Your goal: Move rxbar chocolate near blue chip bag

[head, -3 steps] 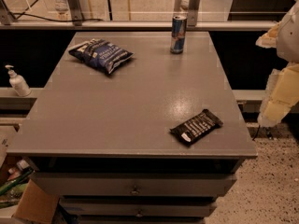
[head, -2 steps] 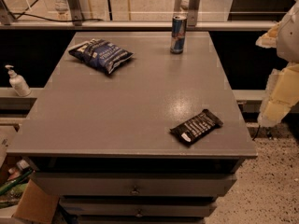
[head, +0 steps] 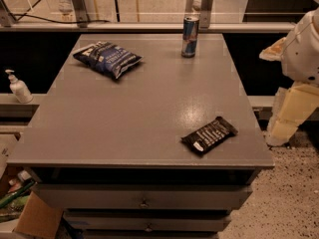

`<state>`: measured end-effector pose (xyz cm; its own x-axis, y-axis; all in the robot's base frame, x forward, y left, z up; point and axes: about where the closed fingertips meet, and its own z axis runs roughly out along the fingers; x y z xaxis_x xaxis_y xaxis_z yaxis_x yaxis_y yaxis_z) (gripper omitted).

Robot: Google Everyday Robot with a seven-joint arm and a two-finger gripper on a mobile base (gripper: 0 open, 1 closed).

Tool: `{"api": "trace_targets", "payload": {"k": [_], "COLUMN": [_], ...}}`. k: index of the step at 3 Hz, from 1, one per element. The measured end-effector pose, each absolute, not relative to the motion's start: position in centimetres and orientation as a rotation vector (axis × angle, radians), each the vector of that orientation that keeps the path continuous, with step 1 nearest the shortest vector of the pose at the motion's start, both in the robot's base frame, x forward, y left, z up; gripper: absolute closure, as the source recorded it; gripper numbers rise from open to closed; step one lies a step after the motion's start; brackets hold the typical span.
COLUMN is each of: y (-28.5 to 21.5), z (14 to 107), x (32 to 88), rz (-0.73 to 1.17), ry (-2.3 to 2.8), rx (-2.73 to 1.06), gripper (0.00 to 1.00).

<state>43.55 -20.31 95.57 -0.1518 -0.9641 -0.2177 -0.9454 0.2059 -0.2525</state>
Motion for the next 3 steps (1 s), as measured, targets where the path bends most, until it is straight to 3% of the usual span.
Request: {"api": "trace_targets", "payload": {"k": [3], "y": [-17.6], "z": [89.0], "x": [46.3], "rz": [-0.053], "ry": [2.141], "rx": [-1.844], "gripper": [0.00]}}
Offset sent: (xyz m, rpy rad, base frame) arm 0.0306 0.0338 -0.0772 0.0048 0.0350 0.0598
